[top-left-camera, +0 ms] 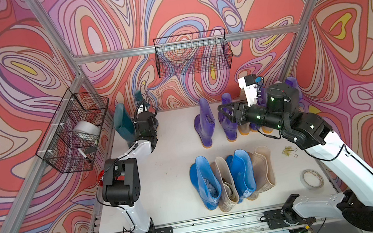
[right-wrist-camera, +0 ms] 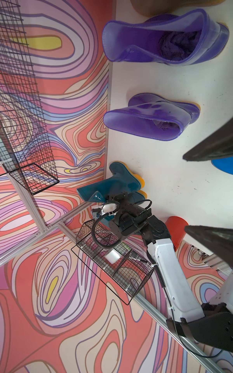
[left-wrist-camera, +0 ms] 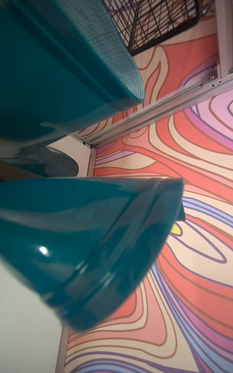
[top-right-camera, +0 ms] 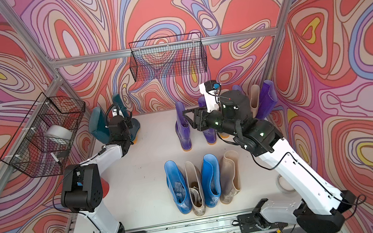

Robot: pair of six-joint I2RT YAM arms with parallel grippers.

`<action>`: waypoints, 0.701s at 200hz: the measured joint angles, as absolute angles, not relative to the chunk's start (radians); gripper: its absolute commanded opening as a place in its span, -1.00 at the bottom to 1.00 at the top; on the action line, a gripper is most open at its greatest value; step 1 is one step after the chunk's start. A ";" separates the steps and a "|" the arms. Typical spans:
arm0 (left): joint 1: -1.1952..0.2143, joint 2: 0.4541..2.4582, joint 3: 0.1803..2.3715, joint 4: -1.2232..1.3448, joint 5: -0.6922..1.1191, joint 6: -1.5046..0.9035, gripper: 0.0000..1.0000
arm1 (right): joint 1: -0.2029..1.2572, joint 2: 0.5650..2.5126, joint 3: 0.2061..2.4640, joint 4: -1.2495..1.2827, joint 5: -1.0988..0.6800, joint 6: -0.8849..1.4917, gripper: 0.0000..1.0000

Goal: Match and arrange rain boots in pairs
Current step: Pair a pair of rain boots at the corner of the board.

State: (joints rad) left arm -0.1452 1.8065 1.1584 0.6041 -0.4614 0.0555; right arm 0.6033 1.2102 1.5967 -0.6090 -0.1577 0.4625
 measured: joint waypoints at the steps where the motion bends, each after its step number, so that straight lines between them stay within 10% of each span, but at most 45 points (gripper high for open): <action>1: -0.145 1.806 1.156 0.607 -0.463 0.056 -1.00 | 0.603 1.209 1.596 -0.609 -0.158 0.463 0.05; 66: -0.145 1.751 0.958 0.779 -0.525 0.031 0.19 | 0.603 1.179 1.531 -0.602 -0.157 0.490 0.06; 140: -0.145 1.718 0.942 0.800 -0.503 0.004 0.61 | 0.603 1.143 1.518 -0.599 -0.152 0.500 0.08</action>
